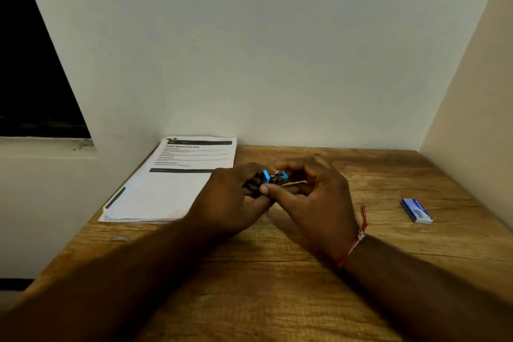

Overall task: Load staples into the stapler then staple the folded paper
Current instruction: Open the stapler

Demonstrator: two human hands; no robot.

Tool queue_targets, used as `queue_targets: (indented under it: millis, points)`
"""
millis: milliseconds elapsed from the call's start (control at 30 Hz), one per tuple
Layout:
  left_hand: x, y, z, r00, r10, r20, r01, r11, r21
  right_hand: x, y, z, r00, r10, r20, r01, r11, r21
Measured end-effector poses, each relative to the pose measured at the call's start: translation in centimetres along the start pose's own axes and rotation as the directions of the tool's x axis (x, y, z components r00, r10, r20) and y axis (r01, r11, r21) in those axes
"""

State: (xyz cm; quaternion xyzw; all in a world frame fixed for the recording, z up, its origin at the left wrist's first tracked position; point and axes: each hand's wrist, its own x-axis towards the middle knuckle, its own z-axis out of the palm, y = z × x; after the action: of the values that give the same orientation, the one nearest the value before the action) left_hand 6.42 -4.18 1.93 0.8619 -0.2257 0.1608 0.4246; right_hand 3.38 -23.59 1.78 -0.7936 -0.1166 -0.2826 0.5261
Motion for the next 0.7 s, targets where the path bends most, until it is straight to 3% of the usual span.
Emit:
queue_targets:
  millis: [133,433,700]
  points:
    - [0.0,0.1,0.1,0.997,-0.074,0.021,0.075,0.991,-0.108,0.3,0.4,-0.5,0.999,0.001,0.043,-0.003,0.999,0.040]
    - [-0.2,-0.1,0.3,0.996,-0.077,0.048,0.086,0.964,-0.251,0.5,1.1,-1.7,0.989,-0.025,0.147,0.019,0.999,0.042]
    - [-0.2,-0.5,0.5,0.991,-0.116,0.065,0.133,0.888,-0.440,0.7,1.2,-1.7,0.989,-0.029,0.144,0.020,0.998,0.067]
